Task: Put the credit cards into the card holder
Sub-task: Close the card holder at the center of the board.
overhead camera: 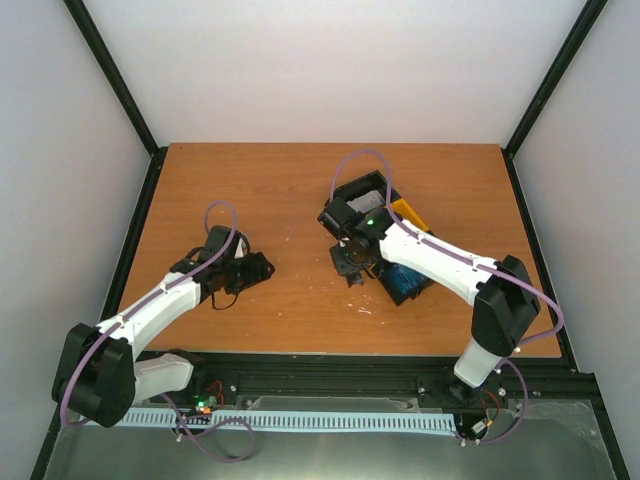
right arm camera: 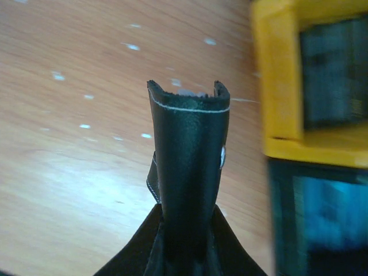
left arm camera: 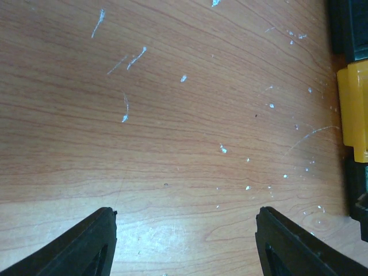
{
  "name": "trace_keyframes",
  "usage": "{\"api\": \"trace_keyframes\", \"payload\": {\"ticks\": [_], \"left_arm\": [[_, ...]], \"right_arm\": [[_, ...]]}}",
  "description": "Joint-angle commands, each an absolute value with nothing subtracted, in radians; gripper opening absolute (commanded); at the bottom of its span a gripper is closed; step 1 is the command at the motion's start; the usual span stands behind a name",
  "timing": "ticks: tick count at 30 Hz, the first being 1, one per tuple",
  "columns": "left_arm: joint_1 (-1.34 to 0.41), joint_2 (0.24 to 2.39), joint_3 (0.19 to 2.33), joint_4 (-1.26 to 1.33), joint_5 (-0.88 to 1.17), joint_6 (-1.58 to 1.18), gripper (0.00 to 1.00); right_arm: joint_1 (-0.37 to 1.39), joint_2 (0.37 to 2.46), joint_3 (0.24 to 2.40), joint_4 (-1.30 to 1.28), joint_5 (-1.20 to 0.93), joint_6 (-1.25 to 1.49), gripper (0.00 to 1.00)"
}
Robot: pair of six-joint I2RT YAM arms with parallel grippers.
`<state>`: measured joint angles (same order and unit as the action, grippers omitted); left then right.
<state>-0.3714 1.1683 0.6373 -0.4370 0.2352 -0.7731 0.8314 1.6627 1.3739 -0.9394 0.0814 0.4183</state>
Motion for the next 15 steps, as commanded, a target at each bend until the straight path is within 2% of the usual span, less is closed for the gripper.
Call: {"api": "trace_keyframes", "payload": {"ticks": [1,10,15], "left_arm": [[-0.374,1.161,0.68,-0.411,0.218,-0.791,0.68],[-0.334,1.118,0.75,-0.476,0.132,-0.804,0.7],[-0.233,1.09,0.808,-0.51,0.168,-0.766,0.7]], "right_arm": [[0.838,1.694,1.456,-1.178,0.382,0.42,0.03],[0.949,1.954,1.542,-1.319,0.606,0.517,0.03],[1.038,2.097,1.674,-1.395,0.63,0.565,0.03]]}}
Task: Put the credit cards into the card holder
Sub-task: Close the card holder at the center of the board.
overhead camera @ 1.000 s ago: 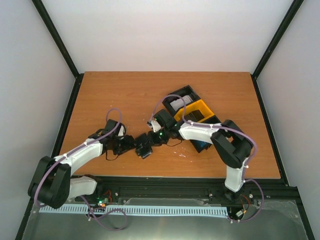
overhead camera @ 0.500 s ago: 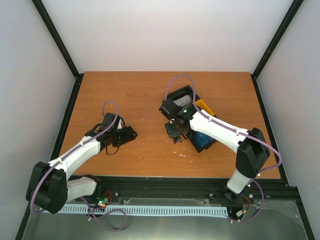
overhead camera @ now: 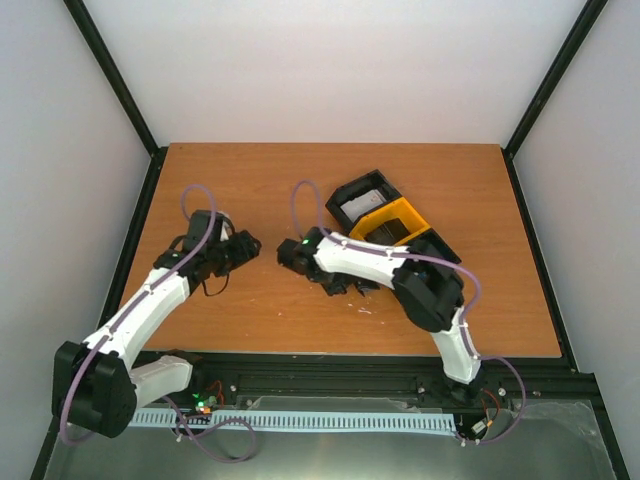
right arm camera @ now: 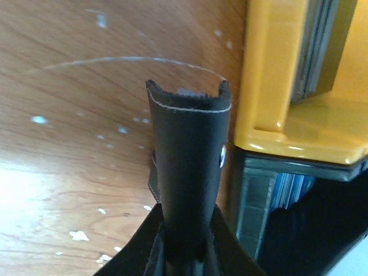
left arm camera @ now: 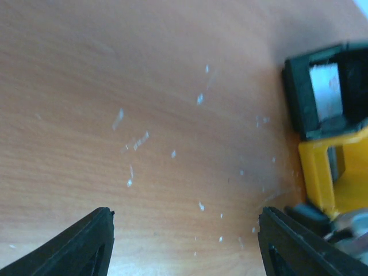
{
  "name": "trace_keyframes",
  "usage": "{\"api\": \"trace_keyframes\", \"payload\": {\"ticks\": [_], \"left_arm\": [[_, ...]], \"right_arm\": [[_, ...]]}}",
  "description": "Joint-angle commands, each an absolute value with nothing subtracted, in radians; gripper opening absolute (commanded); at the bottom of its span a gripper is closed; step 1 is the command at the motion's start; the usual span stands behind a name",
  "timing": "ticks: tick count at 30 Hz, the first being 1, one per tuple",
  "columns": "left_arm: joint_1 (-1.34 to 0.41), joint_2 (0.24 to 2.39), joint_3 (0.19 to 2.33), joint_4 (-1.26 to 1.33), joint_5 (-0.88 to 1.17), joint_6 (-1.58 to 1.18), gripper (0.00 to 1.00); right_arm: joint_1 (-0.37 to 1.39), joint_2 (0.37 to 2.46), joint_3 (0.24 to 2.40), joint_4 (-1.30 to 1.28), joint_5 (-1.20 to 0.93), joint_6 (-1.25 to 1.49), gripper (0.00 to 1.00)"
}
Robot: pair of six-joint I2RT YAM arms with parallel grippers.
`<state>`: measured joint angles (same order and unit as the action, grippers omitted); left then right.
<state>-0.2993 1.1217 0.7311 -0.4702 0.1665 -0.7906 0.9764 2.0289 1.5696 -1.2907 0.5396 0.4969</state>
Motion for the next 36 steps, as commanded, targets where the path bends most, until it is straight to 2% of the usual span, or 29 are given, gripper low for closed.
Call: {"api": "trace_keyframes", "payload": {"ticks": [1,4,9,14,18,24,30,34,36], "left_arm": [[-0.214,1.089,0.822,-0.517,0.175,-0.753,0.7],[-0.173,1.097,0.874,-0.537,0.18,-0.715,0.7],[-0.134,1.12,0.931,-0.544,0.2,-0.668,0.7],[-0.132,1.152,0.956,-0.554,0.237,-0.63,0.71],[-0.132,1.15,0.946,-0.559,0.284,-0.603,0.71],[-0.132,1.139,0.903,-0.578,0.367,-0.57,0.72],[-0.134,1.118,0.779,-0.519,0.577,-0.559,0.7],[-0.175,1.097,0.678,-0.47,0.608,-0.628,0.69],[-0.218,1.084,0.626,-0.426,0.61,-0.68,0.69]], "right_arm": [[1.056,2.124,1.707,-1.406,0.622,0.568,0.03],[1.108,2.196,1.791,-1.42,0.572,0.568,0.05],[1.146,2.258,1.845,-1.363,0.45,0.543,0.19],[1.15,2.238,1.865,-1.268,0.284,0.518,0.36],[1.14,2.162,1.842,-1.145,0.131,0.506,0.44],[1.072,1.965,1.653,-0.939,0.013,0.545,0.48],[0.957,1.78,1.431,-0.852,0.077,0.595,0.49],[0.895,1.737,1.335,-0.847,0.098,0.514,0.49],[0.879,1.734,1.293,-0.809,0.019,0.406,0.5]]}}
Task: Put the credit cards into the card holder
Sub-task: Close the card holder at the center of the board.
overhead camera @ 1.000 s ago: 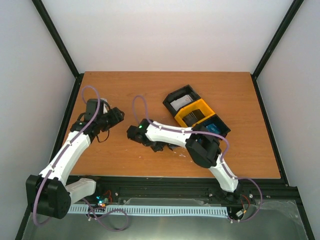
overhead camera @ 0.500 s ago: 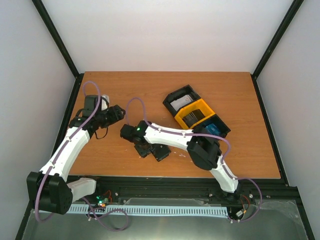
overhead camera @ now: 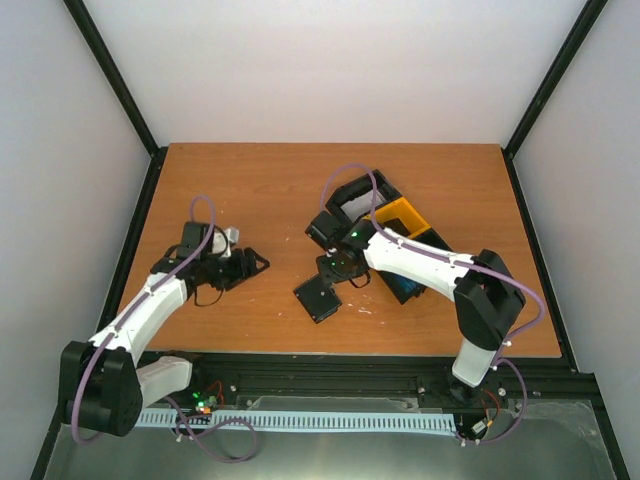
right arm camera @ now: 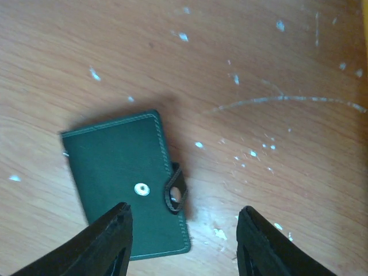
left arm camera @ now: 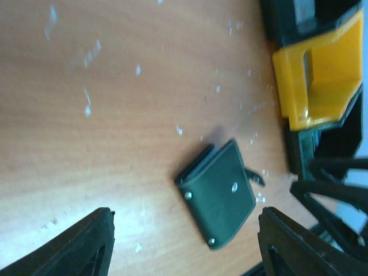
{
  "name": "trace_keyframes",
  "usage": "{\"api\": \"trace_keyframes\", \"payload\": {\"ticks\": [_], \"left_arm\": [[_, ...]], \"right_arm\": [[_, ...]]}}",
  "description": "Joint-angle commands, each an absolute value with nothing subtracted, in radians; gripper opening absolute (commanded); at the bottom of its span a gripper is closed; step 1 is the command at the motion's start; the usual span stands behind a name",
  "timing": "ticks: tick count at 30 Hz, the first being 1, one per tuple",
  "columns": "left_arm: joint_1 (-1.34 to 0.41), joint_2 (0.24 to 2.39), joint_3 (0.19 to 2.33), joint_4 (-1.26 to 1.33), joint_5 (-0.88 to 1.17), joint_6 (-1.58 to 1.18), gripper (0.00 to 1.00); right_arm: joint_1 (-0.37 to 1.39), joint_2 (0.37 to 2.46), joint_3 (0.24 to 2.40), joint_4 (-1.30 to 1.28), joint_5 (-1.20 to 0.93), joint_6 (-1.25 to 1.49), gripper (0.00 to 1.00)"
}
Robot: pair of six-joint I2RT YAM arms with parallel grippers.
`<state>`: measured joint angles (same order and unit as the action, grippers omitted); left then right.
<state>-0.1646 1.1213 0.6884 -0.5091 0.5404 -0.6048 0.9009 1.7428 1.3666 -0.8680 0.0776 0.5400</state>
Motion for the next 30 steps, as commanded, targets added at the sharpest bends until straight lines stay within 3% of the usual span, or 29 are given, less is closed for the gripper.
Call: {"api": "trace_keyframes", "payload": {"ticks": [1,8,13,18,25,30], "left_arm": [[-0.252,1.078,0.596,-0.399,0.607,-0.705,0.7],[-0.317,1.072,0.454,-0.26,0.608,-0.812,0.69],[-0.318,1.082,0.44,-0.251,0.595,-0.807,0.7],[-0.318,1.084,0.422,-0.241,0.596,-0.813,0.69],[-0.32,1.113,0.411,-0.234,0.61,-0.814,0.69],[-0.342,1.157,0.405,-0.206,0.622,-0.824,0.69]], "right_arm": [[0.878,1.735,1.272,-0.787,-0.02,0.318,0.5],[0.876,1.759,1.253,-0.705,-0.059,0.198,0.48],[0.876,1.808,1.28,-0.721,-0.012,0.213,0.31],[0.876,1.817,1.281,-0.741,0.032,0.215,0.25],[0.875,1.818,1.273,-0.742,-0.001,0.229,0.03],[0.87,1.799,1.267,-0.726,-0.025,0.304,0.03]]}}
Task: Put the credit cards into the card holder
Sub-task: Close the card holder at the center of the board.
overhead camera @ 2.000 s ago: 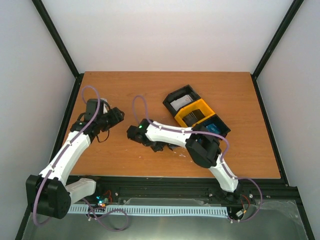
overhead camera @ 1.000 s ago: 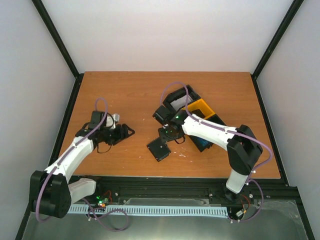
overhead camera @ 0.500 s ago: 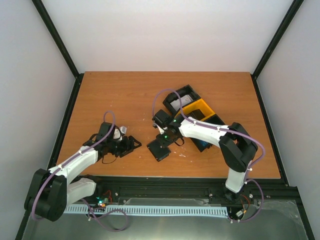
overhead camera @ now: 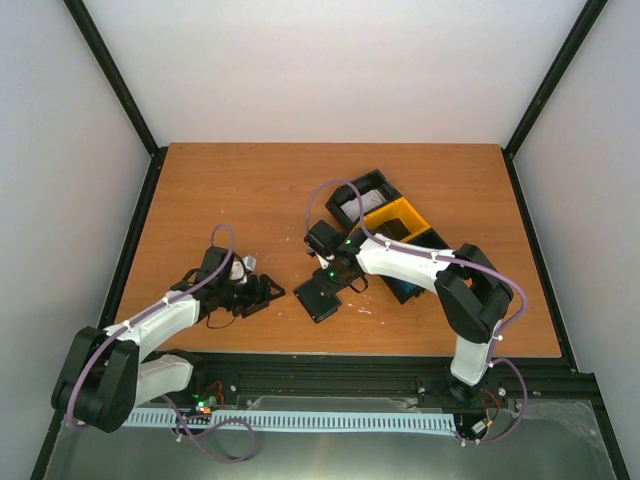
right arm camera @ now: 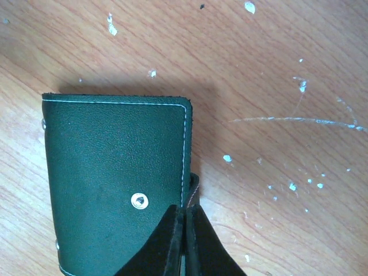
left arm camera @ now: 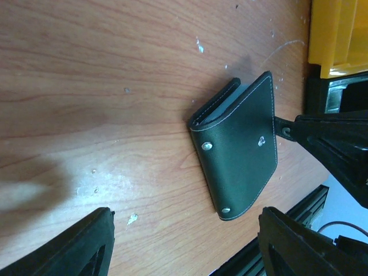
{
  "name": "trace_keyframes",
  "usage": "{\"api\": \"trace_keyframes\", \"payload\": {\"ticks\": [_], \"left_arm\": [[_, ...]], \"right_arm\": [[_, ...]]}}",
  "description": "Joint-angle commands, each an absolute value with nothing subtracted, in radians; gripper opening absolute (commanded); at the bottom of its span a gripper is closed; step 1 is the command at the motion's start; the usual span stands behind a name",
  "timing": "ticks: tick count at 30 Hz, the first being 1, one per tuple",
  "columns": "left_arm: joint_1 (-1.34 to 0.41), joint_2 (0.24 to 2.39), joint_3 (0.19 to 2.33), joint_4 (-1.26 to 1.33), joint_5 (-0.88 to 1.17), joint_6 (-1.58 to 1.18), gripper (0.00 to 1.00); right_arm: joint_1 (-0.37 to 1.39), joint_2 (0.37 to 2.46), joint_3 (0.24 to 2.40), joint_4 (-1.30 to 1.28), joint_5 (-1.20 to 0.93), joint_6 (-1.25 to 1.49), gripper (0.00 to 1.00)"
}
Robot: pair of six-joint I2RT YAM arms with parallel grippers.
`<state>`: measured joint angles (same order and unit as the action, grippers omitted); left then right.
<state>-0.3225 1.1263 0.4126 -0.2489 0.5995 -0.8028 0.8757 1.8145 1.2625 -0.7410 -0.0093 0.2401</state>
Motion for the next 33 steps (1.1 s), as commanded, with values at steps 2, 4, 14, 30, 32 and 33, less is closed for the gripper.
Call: {"api": "trace_keyframes", "payload": {"ticks": [2,4,14,30,32,33], "left_arm": [[-0.353,1.176,0.401,-0.186,0.619,-0.833,0.69],[-0.37,1.199,0.395,-0.152,0.616,-0.851,0.69],[-0.486,1.357,0.444,-0.036,0.512,-0.953,0.6],[-0.488,1.462,0.462,0.071,0.52,-0.948,0.36],[-0.488,1.479,0.472,0.068,0.52,-0.944,0.32],[-0.49,1.491,0.479,0.06,0.516,-0.941,0.31]], "right_arm": [[0.87,1.797,1.267,-0.722,-0.032,0.357,0.03],[0.869,1.801,1.263,-0.715,-0.038,0.415,0.03],[0.869,1.789,1.186,-0.589,-0.155,0.541,0.03],[0.87,1.772,1.14,-0.488,-0.207,0.567,0.03],[0.87,1.767,1.136,-0.479,-0.219,0.569,0.03],[0.869,1.767,1.134,-0.478,-0.227,0.568,0.03]]}}
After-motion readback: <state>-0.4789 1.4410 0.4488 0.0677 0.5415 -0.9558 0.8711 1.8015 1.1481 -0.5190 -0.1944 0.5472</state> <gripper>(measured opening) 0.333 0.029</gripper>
